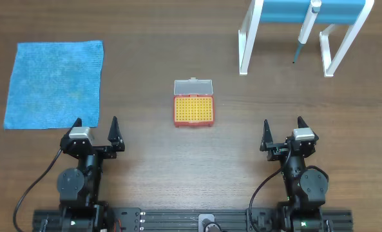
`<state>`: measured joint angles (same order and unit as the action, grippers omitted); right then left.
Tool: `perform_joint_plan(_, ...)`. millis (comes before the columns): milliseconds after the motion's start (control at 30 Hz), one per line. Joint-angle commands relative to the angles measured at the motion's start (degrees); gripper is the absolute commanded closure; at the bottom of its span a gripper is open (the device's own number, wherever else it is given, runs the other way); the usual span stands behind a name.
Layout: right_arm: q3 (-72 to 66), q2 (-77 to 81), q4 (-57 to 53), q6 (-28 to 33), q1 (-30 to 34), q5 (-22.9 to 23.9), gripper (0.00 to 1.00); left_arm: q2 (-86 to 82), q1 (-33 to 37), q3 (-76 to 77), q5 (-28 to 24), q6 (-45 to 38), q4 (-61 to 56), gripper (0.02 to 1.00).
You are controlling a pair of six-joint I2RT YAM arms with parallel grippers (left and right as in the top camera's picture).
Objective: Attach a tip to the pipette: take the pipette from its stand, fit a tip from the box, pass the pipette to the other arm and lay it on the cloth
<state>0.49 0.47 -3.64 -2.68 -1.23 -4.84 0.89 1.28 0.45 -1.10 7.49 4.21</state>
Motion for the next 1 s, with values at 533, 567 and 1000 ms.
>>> perform_joint_plan(533,-0.26,-0.39,-0.13,0.59,-0.35,-0.13,0.119,-0.7,-0.17,-0.13,0.48,-0.94,0.31,0.047)
perform_joint_plan(567,-0.26,-0.39,-0.15,0.61,-0.37,-0.15,0.121,-0.7,-0.17,-0.13,0.5,-0.94,0.31,0.049)
perform_joint_plan(1000,0.42,0.85,-0.13,0.11,0.7,5.33,0.119,-0.7,-0.15,-0.13,0.5,-0.94,0.31,0.047)
